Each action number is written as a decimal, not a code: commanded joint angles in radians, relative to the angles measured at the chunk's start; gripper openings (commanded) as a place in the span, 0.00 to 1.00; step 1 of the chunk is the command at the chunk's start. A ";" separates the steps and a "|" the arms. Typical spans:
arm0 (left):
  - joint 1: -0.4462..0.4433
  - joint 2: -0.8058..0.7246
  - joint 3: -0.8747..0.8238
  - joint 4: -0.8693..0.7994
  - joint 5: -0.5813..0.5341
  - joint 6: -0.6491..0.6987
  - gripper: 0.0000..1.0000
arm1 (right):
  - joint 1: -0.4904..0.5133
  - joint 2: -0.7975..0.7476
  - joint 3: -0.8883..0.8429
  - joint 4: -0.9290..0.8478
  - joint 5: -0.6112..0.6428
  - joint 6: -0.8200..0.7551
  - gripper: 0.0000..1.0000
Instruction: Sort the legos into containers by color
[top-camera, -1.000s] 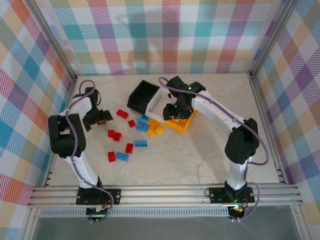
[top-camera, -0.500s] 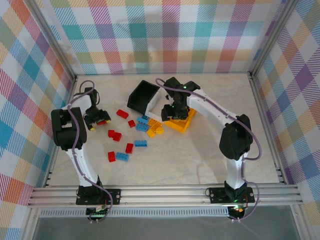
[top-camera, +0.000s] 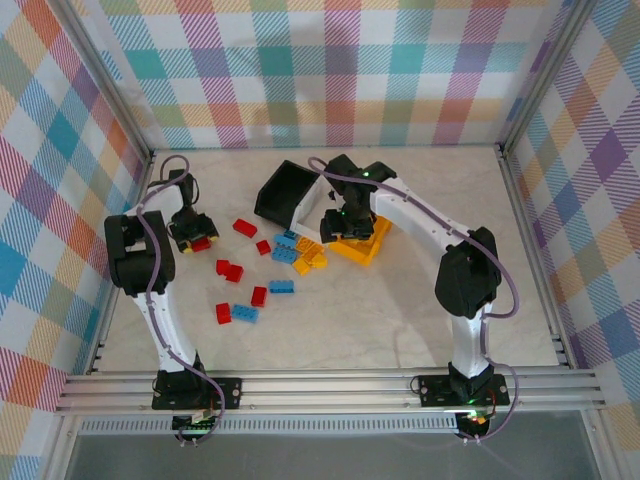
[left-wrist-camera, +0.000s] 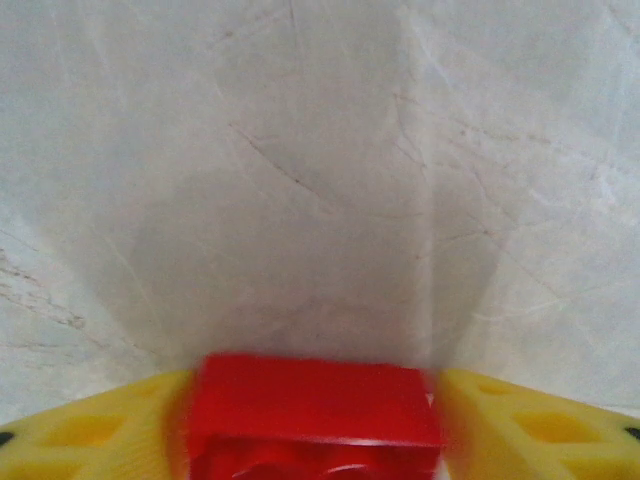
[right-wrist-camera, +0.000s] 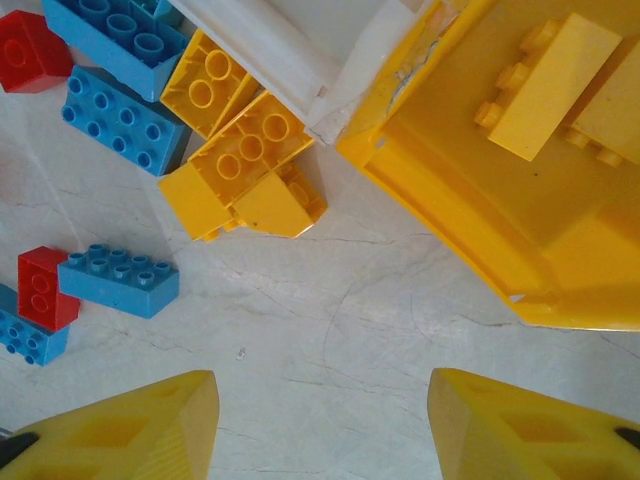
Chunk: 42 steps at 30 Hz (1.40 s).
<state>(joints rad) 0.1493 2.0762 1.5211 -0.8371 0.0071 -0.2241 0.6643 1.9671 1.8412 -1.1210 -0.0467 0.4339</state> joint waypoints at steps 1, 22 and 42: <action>0.008 0.022 0.024 -0.003 0.034 -0.002 0.55 | 0.009 0.001 0.021 -0.030 -0.008 0.010 0.58; -0.248 -0.015 0.373 -0.065 0.263 -0.206 0.48 | 0.006 -0.149 -0.172 -0.022 0.024 -0.020 0.58; -0.404 0.351 0.815 -0.152 0.214 -0.285 0.59 | 0.004 -0.211 -0.269 0.006 0.036 -0.022 0.58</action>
<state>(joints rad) -0.2497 2.4340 2.2799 -0.9501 0.2382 -0.5003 0.6689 1.7885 1.5932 -1.1152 -0.0158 0.4221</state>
